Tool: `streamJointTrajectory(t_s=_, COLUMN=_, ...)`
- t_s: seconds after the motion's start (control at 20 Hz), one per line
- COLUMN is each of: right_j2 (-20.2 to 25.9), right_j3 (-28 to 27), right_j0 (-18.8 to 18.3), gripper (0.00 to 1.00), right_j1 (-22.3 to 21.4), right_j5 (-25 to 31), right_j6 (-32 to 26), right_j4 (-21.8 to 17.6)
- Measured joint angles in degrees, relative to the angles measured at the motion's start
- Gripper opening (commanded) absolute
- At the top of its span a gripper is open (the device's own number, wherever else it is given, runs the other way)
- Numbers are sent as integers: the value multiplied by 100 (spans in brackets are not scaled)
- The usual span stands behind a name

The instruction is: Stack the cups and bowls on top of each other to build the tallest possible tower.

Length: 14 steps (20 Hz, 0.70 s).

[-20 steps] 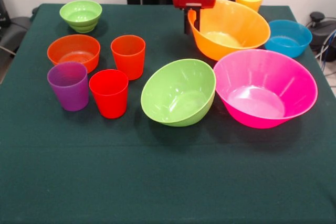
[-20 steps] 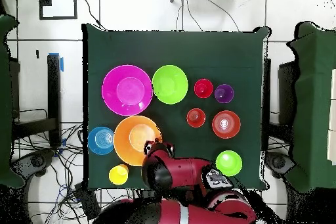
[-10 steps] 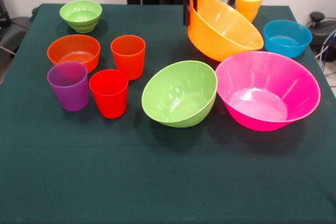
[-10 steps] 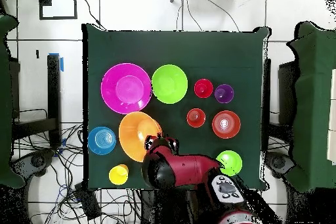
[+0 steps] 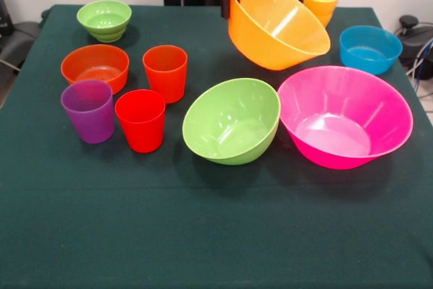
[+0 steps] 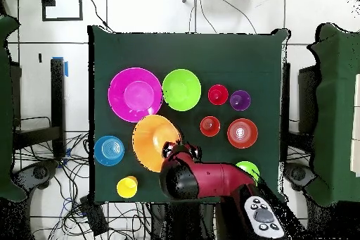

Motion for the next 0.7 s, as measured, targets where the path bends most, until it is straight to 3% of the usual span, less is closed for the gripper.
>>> streamJointTrajectory(t_s=0.35, right_j2=465, right_j3=107, right_j0=-406, gripper=0, right_j1=-433, right_j5=474, right_j6=0, right_j4=42)
streamJointTrajectory(t_s=0.7, right_j2=1195, right_j3=244, right_j0=-1050, gripper=0, right_j1=-978, right_j5=1320, right_j6=0, right_j4=341)
